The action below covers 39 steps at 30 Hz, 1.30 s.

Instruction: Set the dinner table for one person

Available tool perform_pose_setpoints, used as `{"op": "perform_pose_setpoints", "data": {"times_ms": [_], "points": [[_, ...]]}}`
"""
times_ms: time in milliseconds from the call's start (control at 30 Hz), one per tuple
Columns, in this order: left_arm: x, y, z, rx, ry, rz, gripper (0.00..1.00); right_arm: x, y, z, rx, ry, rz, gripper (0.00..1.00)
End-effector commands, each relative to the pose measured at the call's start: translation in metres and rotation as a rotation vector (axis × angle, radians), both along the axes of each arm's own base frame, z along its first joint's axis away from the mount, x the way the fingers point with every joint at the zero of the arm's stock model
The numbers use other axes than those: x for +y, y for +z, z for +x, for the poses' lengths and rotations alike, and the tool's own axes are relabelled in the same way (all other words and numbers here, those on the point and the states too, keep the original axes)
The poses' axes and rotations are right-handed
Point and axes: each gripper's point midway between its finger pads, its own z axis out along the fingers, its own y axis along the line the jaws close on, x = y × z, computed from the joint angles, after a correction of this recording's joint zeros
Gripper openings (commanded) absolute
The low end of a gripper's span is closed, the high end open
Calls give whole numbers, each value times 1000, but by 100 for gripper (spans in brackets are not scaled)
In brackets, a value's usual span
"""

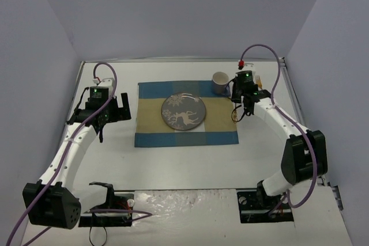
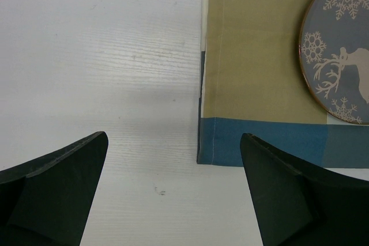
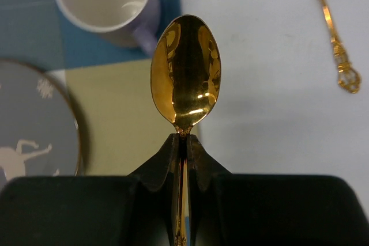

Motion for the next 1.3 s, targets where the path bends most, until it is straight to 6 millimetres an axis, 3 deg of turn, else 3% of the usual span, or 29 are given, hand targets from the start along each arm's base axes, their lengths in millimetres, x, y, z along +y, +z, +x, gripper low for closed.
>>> {"op": "perform_pose_setpoints", "data": {"times_ms": [0,100,233,600,1267], "points": [[7,32,14,-106,29,8,97,38,-3,-18,-17,71,-39,0],[7,30,15,-100,30,6,97,57,-27,-28,18,115,-59,0],[6,29,15,-97,30,7,97,80,-45,-30,21,170,-71,0],[7,25,16,-85,34,12,97,76,-94,-15,74,119,-118,0],[7,25,16,-83,31,11,97,65,-110,-4,71,115,-101,0]]}}
